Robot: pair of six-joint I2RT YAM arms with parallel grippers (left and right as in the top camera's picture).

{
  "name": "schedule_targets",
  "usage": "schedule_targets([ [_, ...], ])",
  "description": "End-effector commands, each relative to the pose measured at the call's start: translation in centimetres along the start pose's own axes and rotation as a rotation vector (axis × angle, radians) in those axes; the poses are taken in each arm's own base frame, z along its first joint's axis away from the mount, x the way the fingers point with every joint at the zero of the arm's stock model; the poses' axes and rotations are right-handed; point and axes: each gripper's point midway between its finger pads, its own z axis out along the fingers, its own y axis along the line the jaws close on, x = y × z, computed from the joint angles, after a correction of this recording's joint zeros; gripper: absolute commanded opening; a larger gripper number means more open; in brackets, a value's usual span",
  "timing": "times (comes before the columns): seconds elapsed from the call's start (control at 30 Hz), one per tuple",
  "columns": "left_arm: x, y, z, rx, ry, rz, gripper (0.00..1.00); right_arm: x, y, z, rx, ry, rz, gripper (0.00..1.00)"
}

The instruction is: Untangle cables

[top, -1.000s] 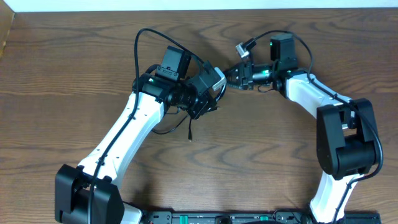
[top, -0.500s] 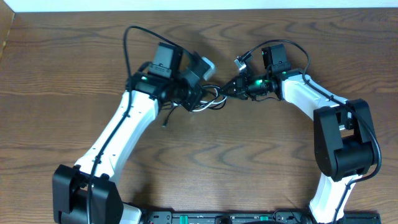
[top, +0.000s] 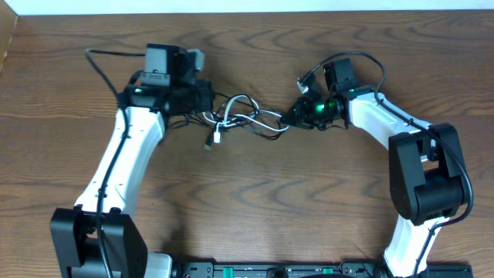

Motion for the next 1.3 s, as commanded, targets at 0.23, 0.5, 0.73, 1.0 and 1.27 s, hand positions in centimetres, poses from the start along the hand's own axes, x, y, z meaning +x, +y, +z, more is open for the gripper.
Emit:
schedule_targets([
  [0.23, -1.7, 7.3, -3.1, -0.097, -0.077, -0.358, 0.07, -1.6, -7.9, -2.9, 0.488, -0.119, -0.029, 0.01],
  [0.5, -0.9, 7.3, -3.3, -0.059, -0.038, -0.353, 0.07, -2.2, -9.1, -4.0, 0.505, -0.142, -0.007, 0.01],
  [0.73, -1.1, 9.8, -3.9, -0.152, -0.068, -0.38, 0.08, -3.2, -13.5, -8.7, 0.514, -0.198, 0.158, 0.01],
  [1.0, -0.8, 9.9, -4.1, -0.143, -0.055, -0.374, 0.07, -4.1, -14.1, -12.9, 0.186, -0.253, 0.315, 0.01],
  [1.27, -0.3, 5.5, -2.5, -0.031, -0.001, -0.16, 0.54, -3.7, -12.1, -11.0, 0.166, -0.204, 0.243, 0.01],
])
